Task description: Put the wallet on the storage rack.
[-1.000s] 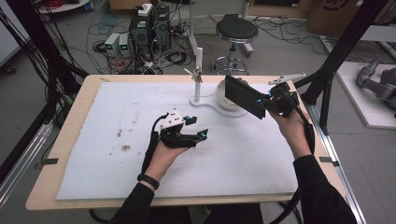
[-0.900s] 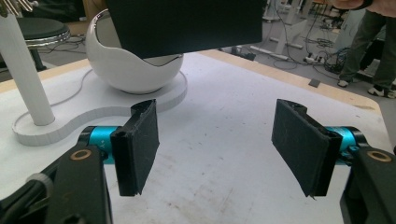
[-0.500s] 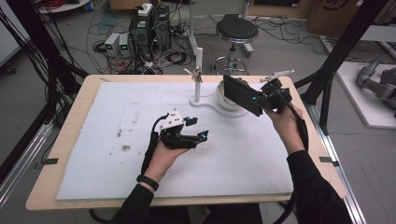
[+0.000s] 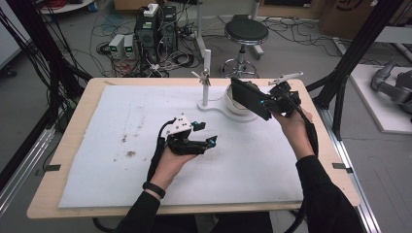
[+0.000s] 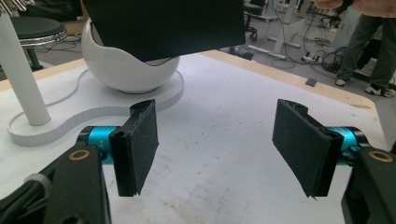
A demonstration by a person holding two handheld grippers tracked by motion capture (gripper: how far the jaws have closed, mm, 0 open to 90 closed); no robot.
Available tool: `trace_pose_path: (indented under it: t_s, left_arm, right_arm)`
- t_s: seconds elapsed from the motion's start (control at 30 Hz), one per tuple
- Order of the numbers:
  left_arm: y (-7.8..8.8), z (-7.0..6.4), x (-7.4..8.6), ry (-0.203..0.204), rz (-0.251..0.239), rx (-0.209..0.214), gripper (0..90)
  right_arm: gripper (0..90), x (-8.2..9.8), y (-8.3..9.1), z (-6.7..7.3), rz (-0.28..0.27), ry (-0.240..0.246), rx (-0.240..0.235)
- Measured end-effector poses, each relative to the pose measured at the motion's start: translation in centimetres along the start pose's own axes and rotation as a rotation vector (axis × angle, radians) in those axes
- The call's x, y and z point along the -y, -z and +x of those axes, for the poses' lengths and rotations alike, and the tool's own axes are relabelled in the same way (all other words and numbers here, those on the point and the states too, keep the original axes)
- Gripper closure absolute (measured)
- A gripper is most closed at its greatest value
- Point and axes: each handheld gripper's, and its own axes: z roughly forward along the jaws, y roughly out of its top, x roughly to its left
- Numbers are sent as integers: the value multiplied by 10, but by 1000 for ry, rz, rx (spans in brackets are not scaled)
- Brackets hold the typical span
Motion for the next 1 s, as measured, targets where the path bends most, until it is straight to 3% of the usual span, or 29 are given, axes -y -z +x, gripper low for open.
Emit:
trace_pose_path:
  t_s: [0.13,0.43,0.53,0.8,1.0]
  left_arm:
    - [-2,0,0,3,-1,-5,312]
    - [-1,1,-1,9,-6,-8,312]
    - [-1,1,-1,11,-6,-6,312]
    - [-1,0,-1,12,-1,-2,312]
    - [-1,-1,-1,17,5,6,304]
  right_arm:
    - [726,1,0,1,1,1,-7]
    - [595,15,-5,-2,8,-40,-7]
    - [613,24,-9,-3,0,-57,-28]
    - [600,39,-25,-5,10,-101,-23]
    - [690,46,-31,-5,-8,-111,-32]
